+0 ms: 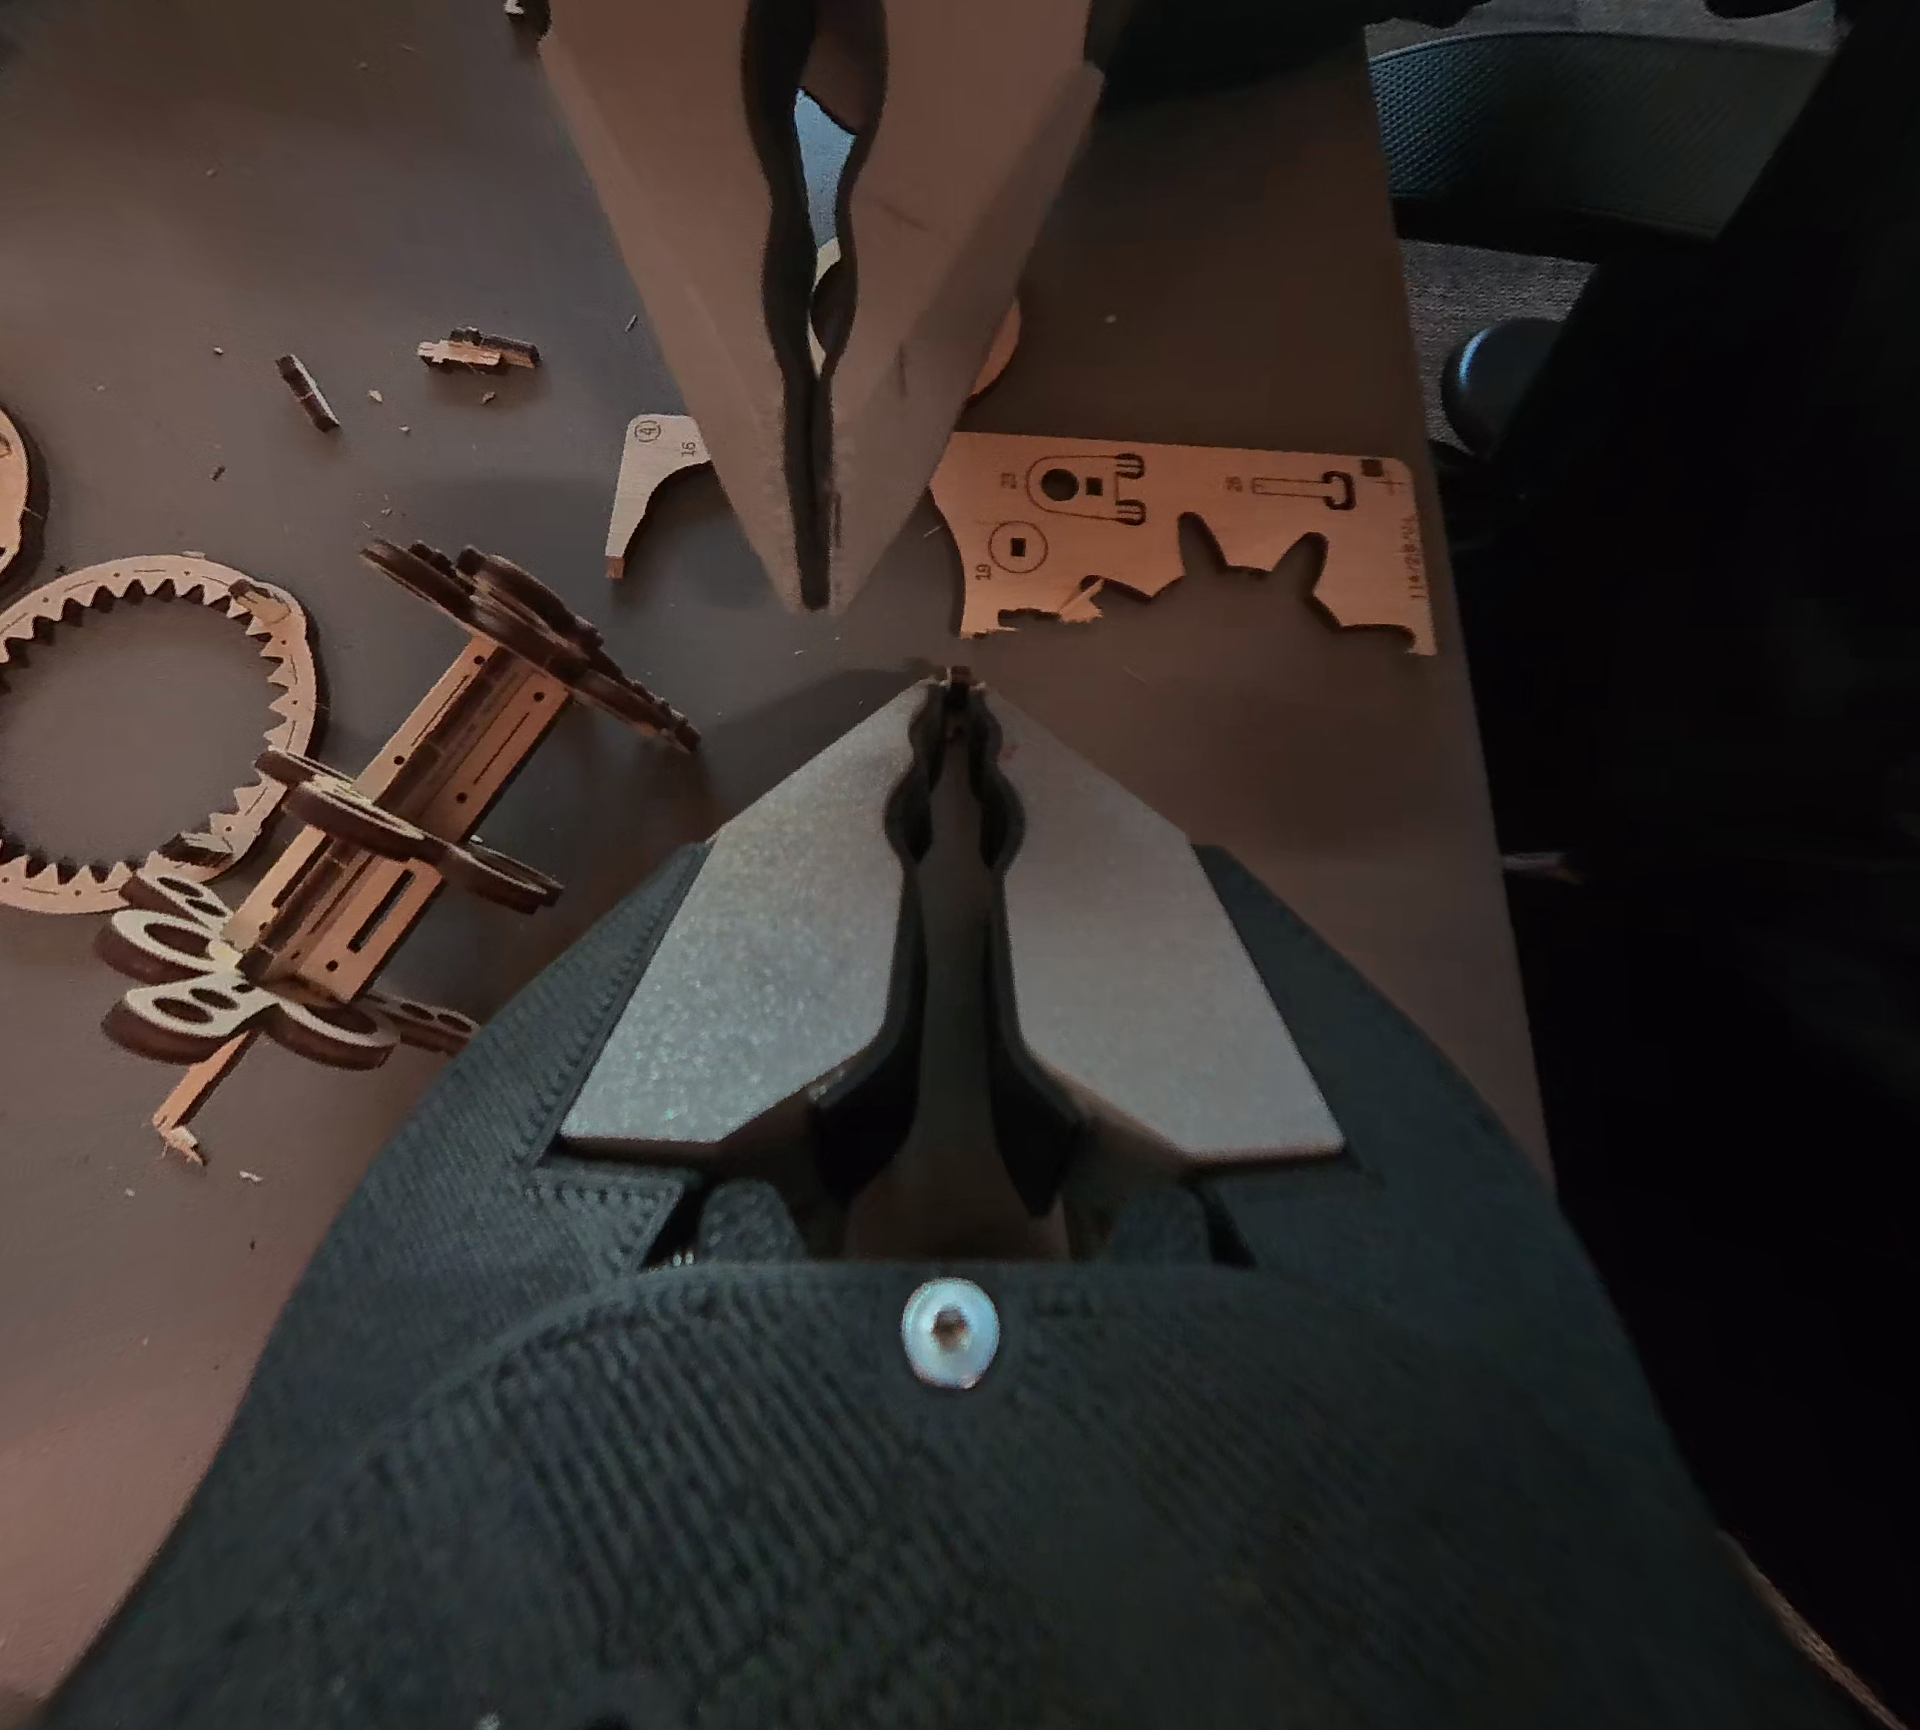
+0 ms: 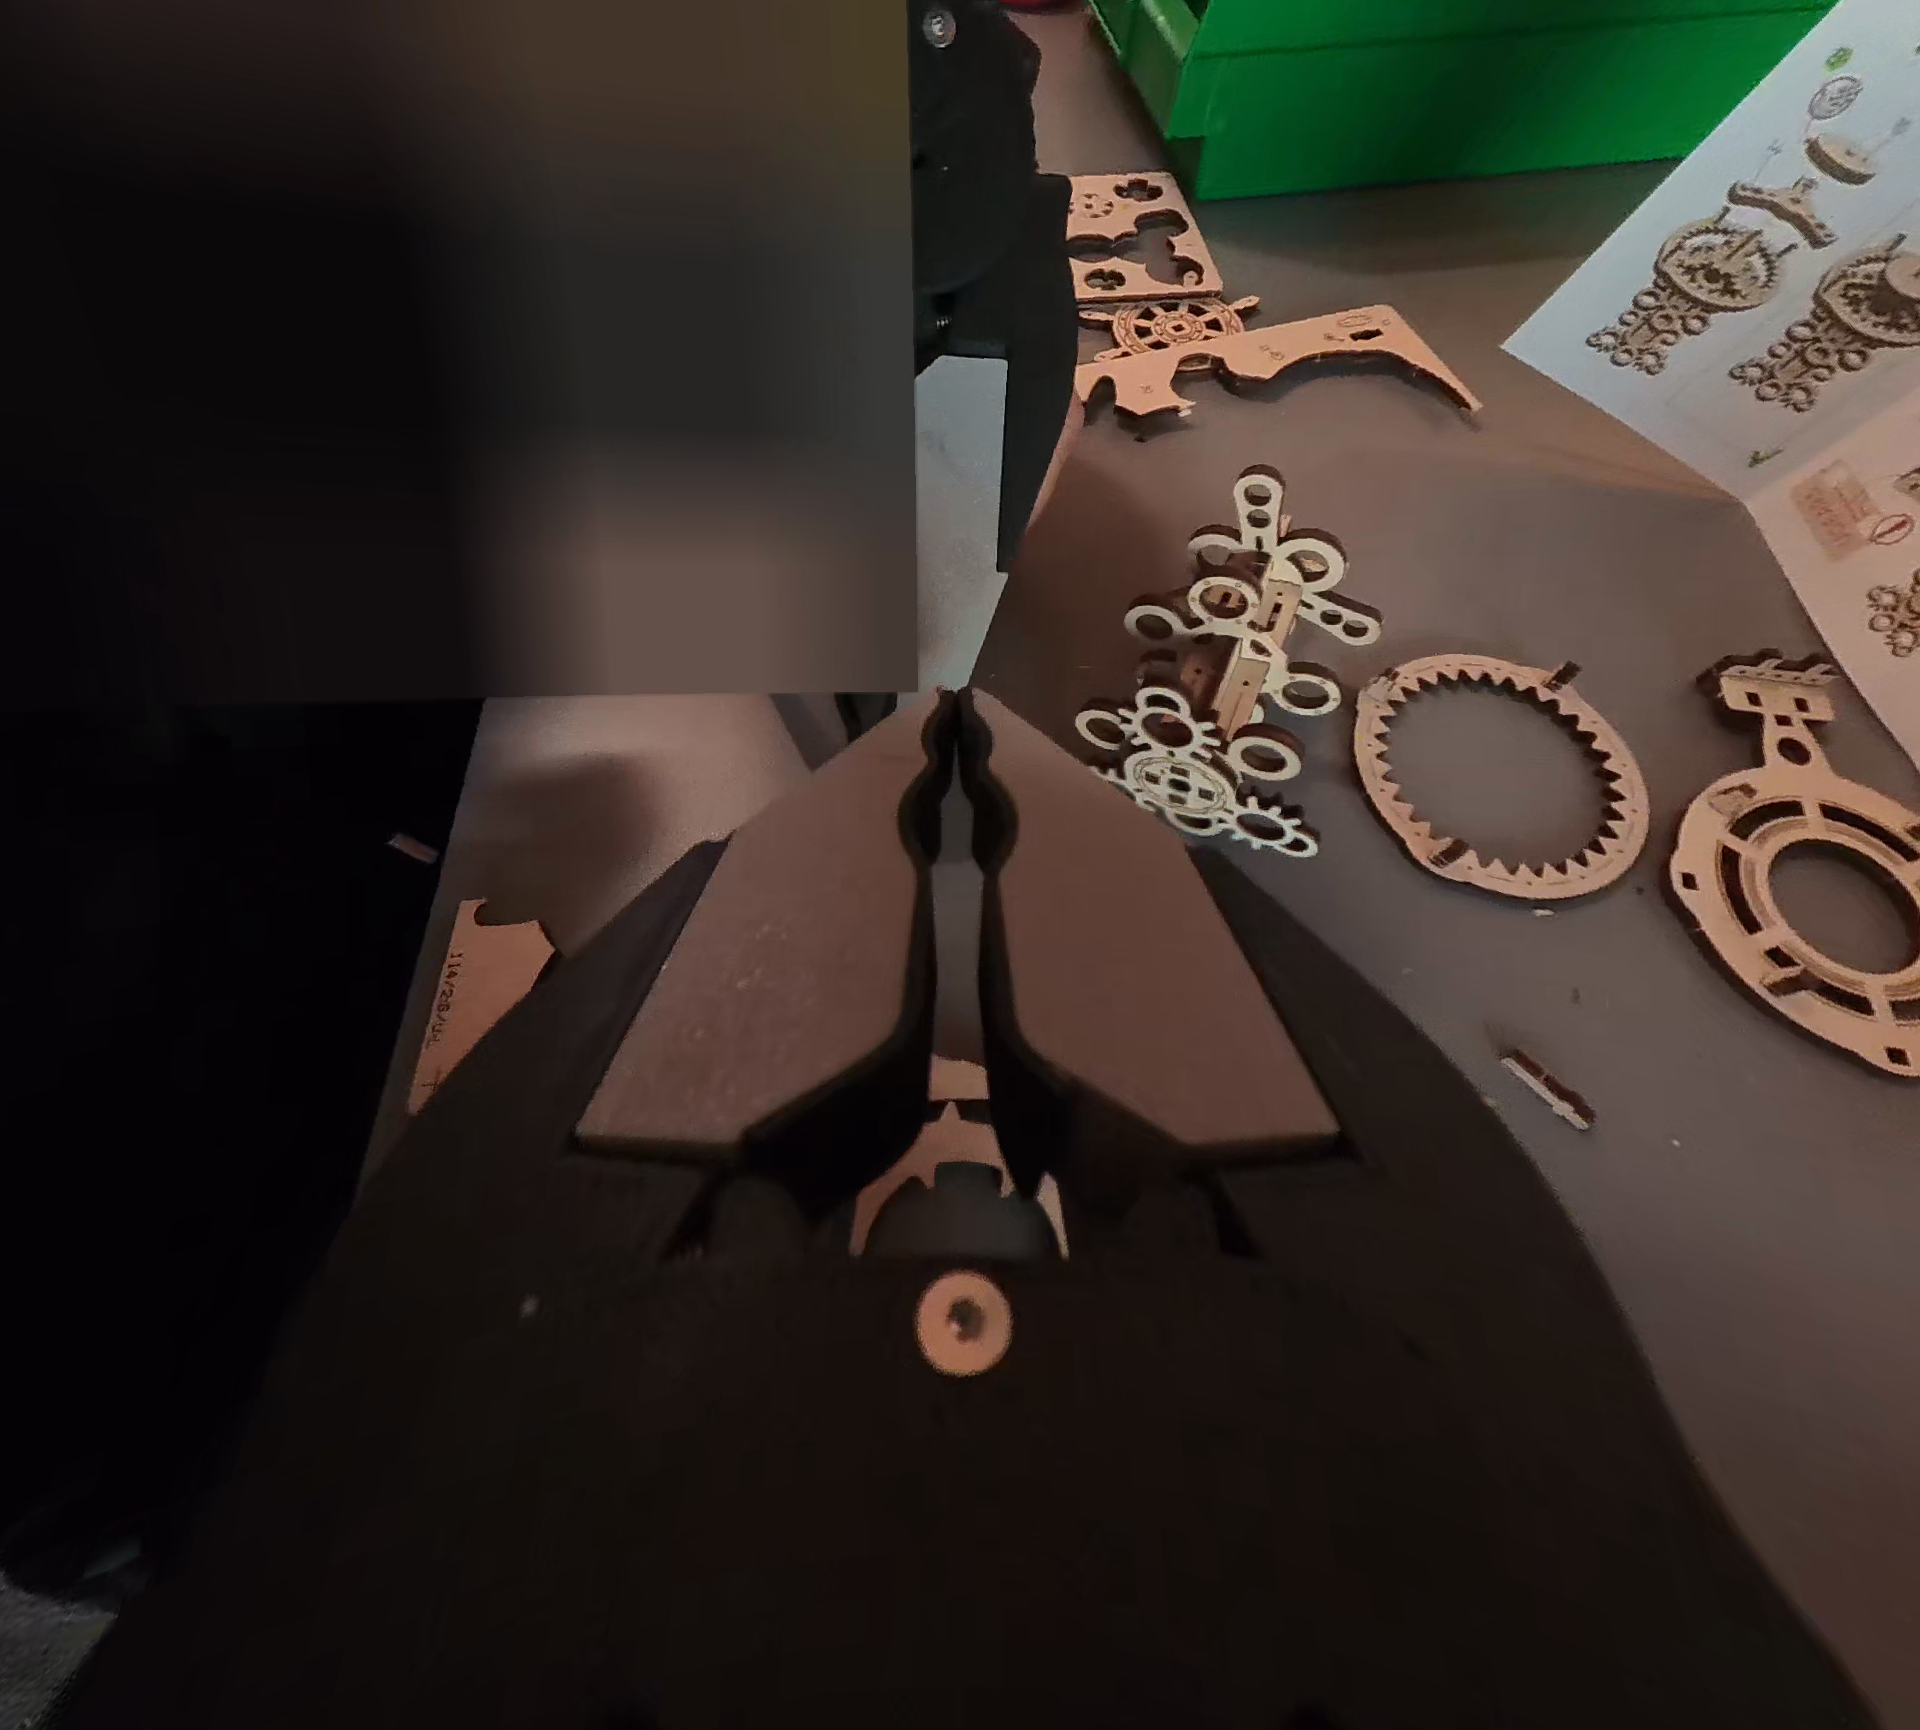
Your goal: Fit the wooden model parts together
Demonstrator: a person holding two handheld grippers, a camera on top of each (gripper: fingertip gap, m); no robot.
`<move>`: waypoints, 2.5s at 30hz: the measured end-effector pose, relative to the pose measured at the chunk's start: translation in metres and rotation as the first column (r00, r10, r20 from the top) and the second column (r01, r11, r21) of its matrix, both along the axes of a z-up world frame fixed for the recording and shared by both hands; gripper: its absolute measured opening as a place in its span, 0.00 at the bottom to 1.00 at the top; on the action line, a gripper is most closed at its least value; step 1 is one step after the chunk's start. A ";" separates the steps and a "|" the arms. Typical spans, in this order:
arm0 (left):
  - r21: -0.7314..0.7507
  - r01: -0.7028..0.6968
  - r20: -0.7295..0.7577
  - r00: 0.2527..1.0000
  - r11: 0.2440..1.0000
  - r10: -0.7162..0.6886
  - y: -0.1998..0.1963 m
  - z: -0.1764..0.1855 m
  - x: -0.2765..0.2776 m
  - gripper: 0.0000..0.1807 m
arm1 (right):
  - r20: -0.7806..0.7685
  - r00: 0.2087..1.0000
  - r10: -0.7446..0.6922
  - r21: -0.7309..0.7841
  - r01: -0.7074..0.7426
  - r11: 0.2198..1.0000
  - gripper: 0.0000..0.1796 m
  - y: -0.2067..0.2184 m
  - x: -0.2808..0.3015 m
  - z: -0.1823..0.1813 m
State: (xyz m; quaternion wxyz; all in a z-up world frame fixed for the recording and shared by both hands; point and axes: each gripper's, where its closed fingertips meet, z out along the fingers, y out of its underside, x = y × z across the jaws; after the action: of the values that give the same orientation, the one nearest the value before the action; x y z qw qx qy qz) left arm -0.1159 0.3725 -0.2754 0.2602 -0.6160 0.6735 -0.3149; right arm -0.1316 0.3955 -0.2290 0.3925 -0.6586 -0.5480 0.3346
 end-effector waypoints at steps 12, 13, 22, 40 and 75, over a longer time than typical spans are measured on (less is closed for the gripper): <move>-0.014 0.002 0.001 1.000 1.000 -0.002 0.000 0.000 0.000 0.01 | 0.077 0.997 -0.005 0.031 0.003 1.000 0.00 0.002 0.006 -0.006; -0.017 0.002 0.001 1.000 1.000 -0.002 0.000 0.000 0.000 0.01 | 0.086 0.996 -0.007 0.043 0.004 0.999 0.00 0.004 0.008 -0.007; -0.008 0.004 0.003 1.000 1.000 -0.004 0.000 0.000 0.000 0.02 | 0.138 0.989 0.052 -0.001 -0.052 0.999 0.00 -0.015 0.005 -0.011; 0.008 0.005 0.004 1.000 1.000 -0.005 0.000 0.000 0.000 0.01 | 0.309 0.950 0.038 -0.002 -0.040 0.999 0.00 -0.019 0.001 -0.015; -0.010 0.007 0.004 1.000 1.000 -0.007 -0.002 0.000 -0.001 0.01 | 0.437 0.899 0.039 0.002 -0.045 0.999 0.00 -0.020 -0.002 -0.011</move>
State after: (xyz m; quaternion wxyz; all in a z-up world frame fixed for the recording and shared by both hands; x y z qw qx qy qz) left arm -0.1169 0.3710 -0.2753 0.2574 -0.6143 0.6737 -0.3202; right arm -0.1335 0.3752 -0.2404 0.2564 -0.7024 -0.6381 0.1837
